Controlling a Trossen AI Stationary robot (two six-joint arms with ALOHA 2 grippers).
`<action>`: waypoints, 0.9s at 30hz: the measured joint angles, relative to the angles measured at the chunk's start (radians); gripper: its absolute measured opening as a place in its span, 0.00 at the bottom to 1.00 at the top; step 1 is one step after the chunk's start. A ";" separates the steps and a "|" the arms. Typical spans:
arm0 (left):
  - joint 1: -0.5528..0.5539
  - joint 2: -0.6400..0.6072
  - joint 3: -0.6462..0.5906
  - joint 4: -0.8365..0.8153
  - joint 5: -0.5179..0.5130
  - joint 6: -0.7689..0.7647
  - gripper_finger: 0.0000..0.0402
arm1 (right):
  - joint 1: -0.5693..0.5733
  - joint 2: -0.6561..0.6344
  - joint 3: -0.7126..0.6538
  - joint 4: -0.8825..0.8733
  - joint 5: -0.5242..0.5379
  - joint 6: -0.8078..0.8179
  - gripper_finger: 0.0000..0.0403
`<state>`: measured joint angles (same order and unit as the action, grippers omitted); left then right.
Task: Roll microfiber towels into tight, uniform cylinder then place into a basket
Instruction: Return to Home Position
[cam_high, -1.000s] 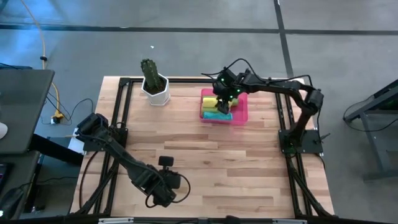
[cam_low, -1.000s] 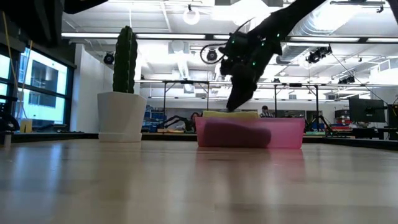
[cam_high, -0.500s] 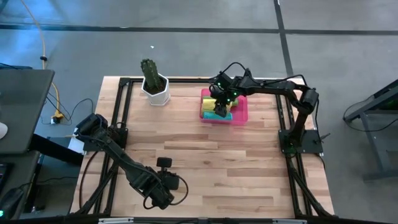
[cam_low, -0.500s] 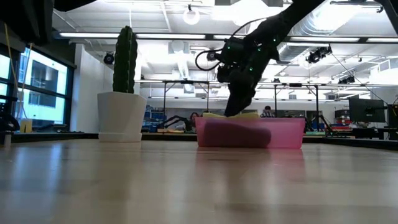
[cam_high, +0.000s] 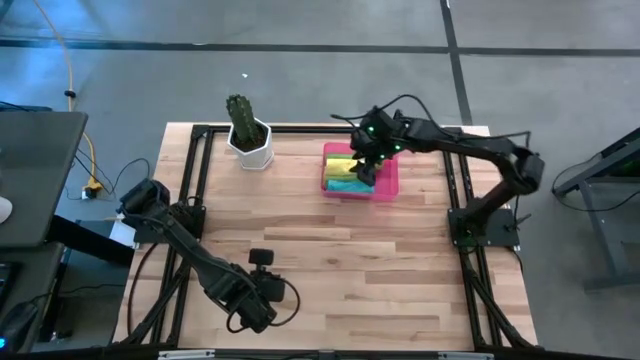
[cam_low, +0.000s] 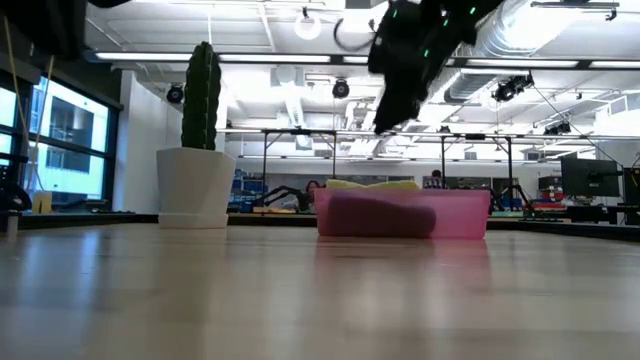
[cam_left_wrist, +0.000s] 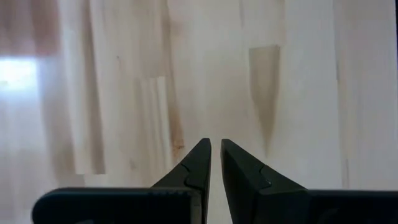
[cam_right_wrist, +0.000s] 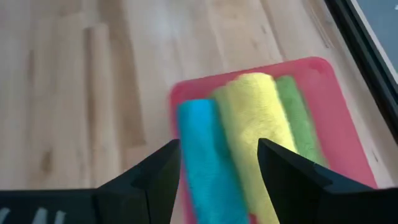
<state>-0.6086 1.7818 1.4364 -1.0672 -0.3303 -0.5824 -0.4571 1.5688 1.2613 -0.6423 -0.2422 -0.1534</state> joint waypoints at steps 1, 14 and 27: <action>0.000 -0.009 0.000 -0.007 -0.007 0.009 0.08 | 0.010 -0.025 0.000 -0.008 0.002 0.009 0.51; -0.039 -0.322 0.000 -0.215 -0.227 0.013 0.08 | 0.247 -0.300 0.000 -0.178 0.115 0.094 0.51; -0.200 -0.684 0.000 -0.231 -0.448 0.022 0.08 | 0.536 -0.559 -0.427 0.136 0.267 0.365 0.51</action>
<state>-0.8082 1.0979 1.4364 -1.2983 -0.7780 -0.5609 0.0790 1.0102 0.8345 -0.5059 0.0252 0.2121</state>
